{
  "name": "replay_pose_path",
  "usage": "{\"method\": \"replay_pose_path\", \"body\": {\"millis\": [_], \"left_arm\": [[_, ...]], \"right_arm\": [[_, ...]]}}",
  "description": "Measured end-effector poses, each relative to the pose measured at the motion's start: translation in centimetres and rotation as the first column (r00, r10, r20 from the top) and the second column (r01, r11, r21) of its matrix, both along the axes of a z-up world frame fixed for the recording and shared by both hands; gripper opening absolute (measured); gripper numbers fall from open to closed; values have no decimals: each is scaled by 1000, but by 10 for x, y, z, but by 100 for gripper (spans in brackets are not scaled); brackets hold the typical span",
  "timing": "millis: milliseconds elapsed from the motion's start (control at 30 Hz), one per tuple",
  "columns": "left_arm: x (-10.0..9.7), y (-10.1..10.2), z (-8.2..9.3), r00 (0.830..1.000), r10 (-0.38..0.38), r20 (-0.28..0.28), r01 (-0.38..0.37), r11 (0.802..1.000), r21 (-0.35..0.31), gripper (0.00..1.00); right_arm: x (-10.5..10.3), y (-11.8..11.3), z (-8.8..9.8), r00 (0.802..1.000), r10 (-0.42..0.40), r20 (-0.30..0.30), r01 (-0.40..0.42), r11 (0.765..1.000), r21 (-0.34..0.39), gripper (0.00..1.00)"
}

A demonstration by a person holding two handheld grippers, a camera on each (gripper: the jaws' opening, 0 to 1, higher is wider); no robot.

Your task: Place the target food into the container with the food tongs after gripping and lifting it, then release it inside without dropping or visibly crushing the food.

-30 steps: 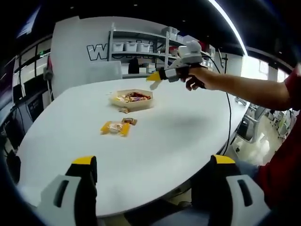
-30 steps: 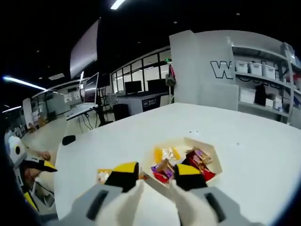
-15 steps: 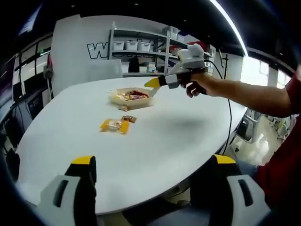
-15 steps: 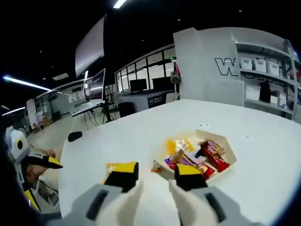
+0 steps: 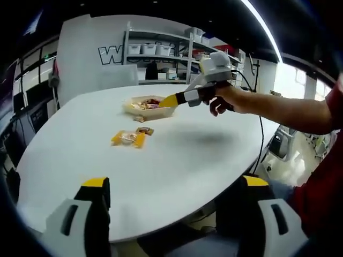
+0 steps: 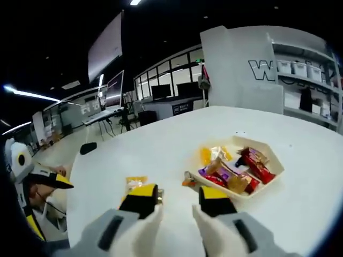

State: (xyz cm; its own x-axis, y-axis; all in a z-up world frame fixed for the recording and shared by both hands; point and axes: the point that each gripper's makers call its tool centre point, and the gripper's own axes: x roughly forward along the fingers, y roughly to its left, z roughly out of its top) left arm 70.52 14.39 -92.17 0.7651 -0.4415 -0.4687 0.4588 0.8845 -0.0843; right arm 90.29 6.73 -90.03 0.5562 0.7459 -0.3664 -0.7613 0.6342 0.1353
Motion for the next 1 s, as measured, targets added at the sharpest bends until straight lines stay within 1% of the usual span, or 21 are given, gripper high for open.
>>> {"method": "replay_pose_path", "body": {"millis": [67,133,200,333,567,667,800,867,1000], "left_arm": [[0,0,-1,1000,0,-1,0,1000,-3,98],[0,0,-3,1000,-1,-7,1,1000,-1,98],[0,0,-4,1000,-3,-10,3,1000,2,98],[-1,1,-4,1000,0,-9,0,1000,-3,98],[-1,1,-3,1000,2,-6,-2,1000,-5,97],[-1,2,-4,1000,5,-6,-5,1000,-6,97],[-3,3,-5,1000,8,-9,-8,1000,-7,97],[-3,4,-5,1000,9,-10,-9,1000,-6,97],[-3,6,-3,1000,12,-4,-12,1000,-8,97]], "right_arm": [[-3,5,-5,1000,2,2,-2,1000,-1,25],[-7,10,-12,1000,19,-14,-19,1000,-10,25],[-9,14,-16,1000,25,-10,-25,1000,-17,25],[-10,21,-17,999,30,-22,-30,1000,1,25],[-13,41,-22,999,49,-15,-49,999,-13,25],[-11,46,-22,999,53,-12,-53,999,-11,26],[-11,51,-23,998,59,-16,-59,998,-12,26],[-11,54,-25,998,63,-10,-64,998,-25,26],[-6,52,-28,998,56,-4,-57,998,-40,26]]}}
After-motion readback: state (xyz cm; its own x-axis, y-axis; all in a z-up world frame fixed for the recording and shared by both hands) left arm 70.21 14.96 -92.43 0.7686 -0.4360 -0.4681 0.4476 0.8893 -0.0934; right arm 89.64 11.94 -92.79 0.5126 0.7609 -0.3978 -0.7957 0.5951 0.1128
